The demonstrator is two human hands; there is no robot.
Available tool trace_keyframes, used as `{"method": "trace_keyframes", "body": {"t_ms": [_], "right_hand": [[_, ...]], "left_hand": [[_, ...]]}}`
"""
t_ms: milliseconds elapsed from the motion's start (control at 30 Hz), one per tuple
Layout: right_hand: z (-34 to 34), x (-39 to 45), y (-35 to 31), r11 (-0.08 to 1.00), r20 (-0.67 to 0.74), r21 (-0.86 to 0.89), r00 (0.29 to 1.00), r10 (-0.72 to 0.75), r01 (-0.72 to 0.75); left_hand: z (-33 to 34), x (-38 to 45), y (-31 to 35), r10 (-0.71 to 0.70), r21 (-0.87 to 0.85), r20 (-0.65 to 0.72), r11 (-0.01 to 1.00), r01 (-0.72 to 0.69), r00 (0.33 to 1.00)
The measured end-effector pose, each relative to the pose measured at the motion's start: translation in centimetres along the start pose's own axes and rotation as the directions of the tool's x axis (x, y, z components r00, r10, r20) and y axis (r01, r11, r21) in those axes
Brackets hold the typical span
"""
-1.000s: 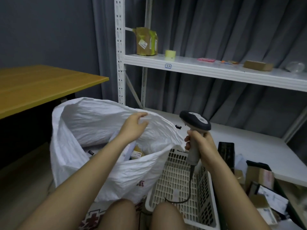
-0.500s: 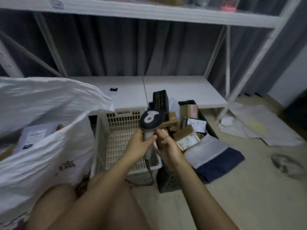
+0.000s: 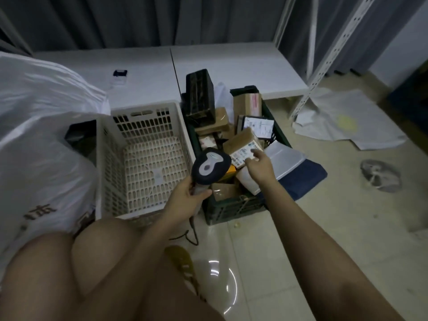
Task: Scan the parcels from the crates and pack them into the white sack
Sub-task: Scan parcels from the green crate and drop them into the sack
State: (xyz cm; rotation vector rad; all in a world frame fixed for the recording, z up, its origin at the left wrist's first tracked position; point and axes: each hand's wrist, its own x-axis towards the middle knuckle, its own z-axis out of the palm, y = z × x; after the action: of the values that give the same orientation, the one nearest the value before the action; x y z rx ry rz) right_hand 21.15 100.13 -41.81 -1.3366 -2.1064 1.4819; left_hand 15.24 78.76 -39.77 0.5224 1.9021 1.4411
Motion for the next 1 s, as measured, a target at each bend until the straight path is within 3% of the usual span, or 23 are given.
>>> {"method": "trace_keyframes", "body": {"t_ms": [100, 233, 467, 667, 833, 900, 933, 1000], "right_hand": [[0.7, 4.7, -0.3, 0.975, 0.034, -0.190, 0.994, -0.107, 0.111], [1.5, 9.3, 0.0, 0.856, 0.107, -0.507, 0.993, -0.056, 0.103], [2.5, 10.6, 2.4, 0.695, 0.196, -0.685, 0.974, -0.114, 0.219], [2.5, 10.6, 1.3, 0.427, 0.246, -0.851, 0.951, -0.189, 0.305], [3.6, 9.9, -0.2, 0.187, 0.476, -0.839, 0.857, -0.199, 0.510], [3.9, 9.5, -0.9, 0.194, 0.459, -0.845, 0.862, -0.214, 0.498], [3.8, 9.3, -1.3, 0.249, 0.404, -0.855, 0.886, -0.230, 0.455], [3.3, 8.9, -1.8, 0.497, 0.241, -0.798, 0.936, -0.258, 0.342]], "left_hand": [[-0.6, 0.4, -0.6, -0.026, -0.053, -0.018, 0.998, 0.025, 1.000], [-1.6, 1.3, -1.0, -0.073, -0.104, -0.068, 0.992, 0.066, 0.995], [-3.1, 2.3, -1.2, -0.089, -0.180, -0.126, 0.982, 0.065, 0.988], [-3.5, 2.2, -1.6, -0.122, -0.218, -0.144, 0.972, 0.089, 0.982], [-3.6, 1.4, -1.3, -0.104, -0.235, -0.143, 0.970, 0.068, 0.984], [-3.7, 0.9, -0.9, -0.091, -0.235, -0.154, 0.970, 0.053, 0.984], [-3.9, 0.7, -0.8, -0.077, -0.236, -0.163, 0.971, 0.037, 0.984], [-4.3, 0.1, -0.3, -0.046, -0.250, -0.187, 0.968, -0.003, 0.981]]}}
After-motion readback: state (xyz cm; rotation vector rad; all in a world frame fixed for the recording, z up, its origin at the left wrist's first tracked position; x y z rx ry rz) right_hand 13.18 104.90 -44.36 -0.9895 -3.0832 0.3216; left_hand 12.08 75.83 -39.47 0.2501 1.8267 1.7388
